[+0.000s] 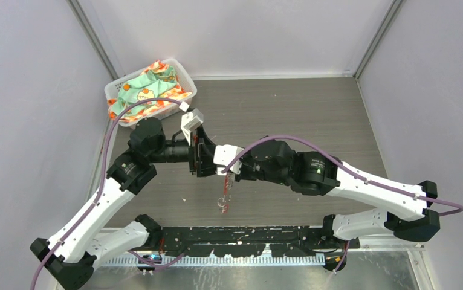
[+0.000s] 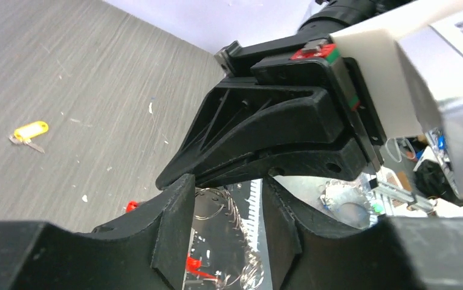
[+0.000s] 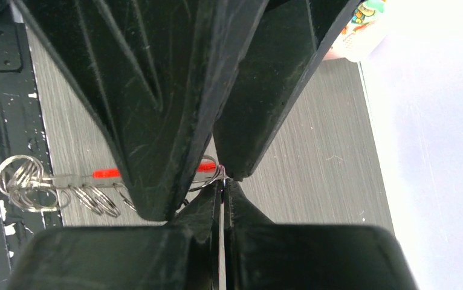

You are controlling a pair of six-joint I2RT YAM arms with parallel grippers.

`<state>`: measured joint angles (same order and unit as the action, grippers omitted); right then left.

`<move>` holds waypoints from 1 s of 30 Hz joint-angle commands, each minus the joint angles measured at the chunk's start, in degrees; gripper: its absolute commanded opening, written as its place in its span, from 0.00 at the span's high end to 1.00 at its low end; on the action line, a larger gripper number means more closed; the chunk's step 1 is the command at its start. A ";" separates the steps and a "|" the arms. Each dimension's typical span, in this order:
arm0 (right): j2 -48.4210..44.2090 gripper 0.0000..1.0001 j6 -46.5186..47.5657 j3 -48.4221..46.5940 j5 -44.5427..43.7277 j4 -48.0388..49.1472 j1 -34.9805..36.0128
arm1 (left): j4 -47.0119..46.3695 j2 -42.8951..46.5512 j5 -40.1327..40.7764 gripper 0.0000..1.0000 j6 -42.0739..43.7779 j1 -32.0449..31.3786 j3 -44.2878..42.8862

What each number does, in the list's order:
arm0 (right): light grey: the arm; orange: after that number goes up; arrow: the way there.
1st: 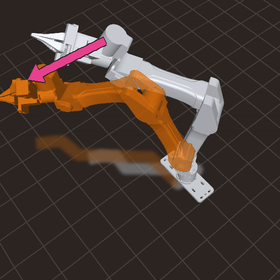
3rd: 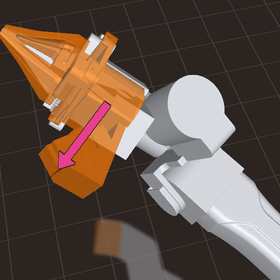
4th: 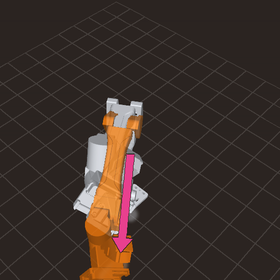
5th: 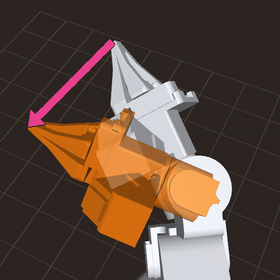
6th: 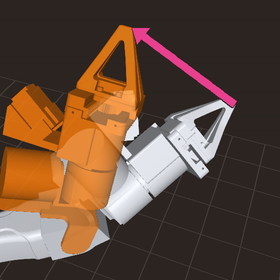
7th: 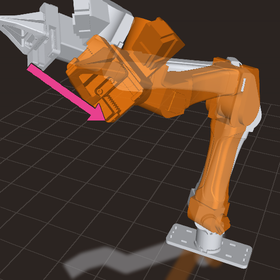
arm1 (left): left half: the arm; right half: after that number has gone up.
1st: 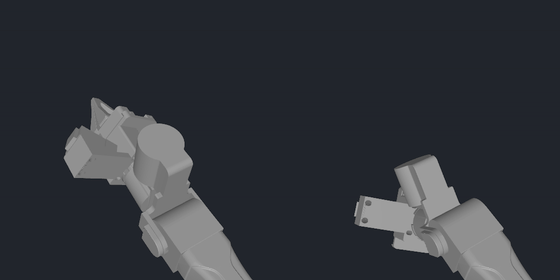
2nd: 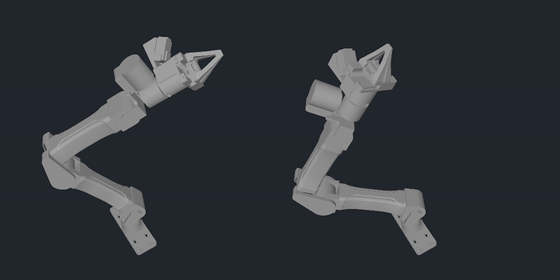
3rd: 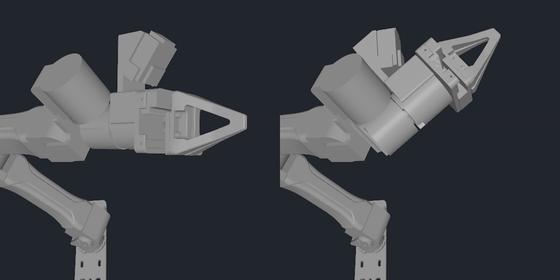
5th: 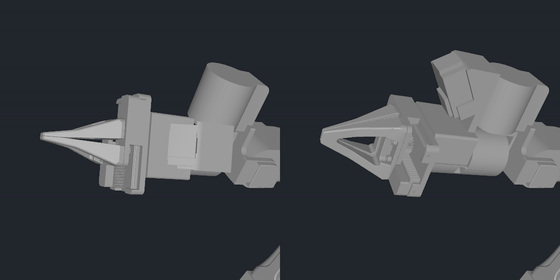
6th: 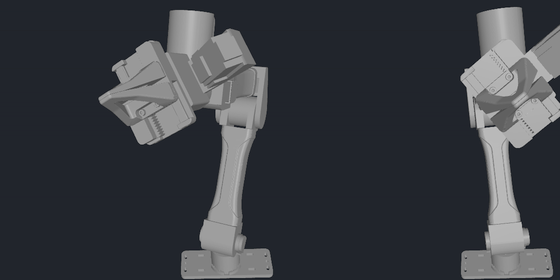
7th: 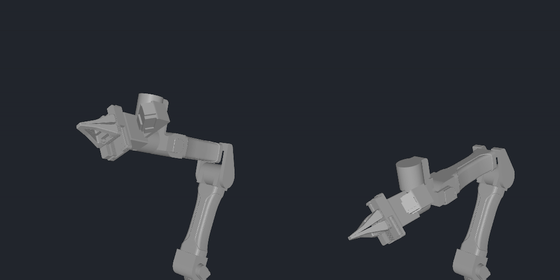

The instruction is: Put the keys on the keyring

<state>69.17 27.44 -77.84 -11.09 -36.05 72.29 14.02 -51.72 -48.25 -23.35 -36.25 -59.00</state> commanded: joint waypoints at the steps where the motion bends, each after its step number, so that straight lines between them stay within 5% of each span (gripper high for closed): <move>1: -3.45 0.99 -1.07 0.06 2.64 6.85 0.81 | -3.92 2.98 -4.79 0.55 3.77 1.10 -0.58; 5: -9.19 0.99 -2.67 5.61 7.26 15.02 0.83 | 5.79 4.22 -14.78 0.44 17.80 2.14 -5.55; 11: -13.45 0.99 -4.97 9.09 14.73 20.54 0.81 | 29.46 3.54 -13.44 0.45 44.43 2.18 -13.73; 30: -9.87 0.99 -9.37 8.08 21.16 25.32 0.82 | 12.72 4.82 -9.99 0.67 46.34 -0.27 -7.99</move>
<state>59.53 19.55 -68.55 8.34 -15.94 72.73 31.18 -48.10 -59.07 21.15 -35.94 -67.59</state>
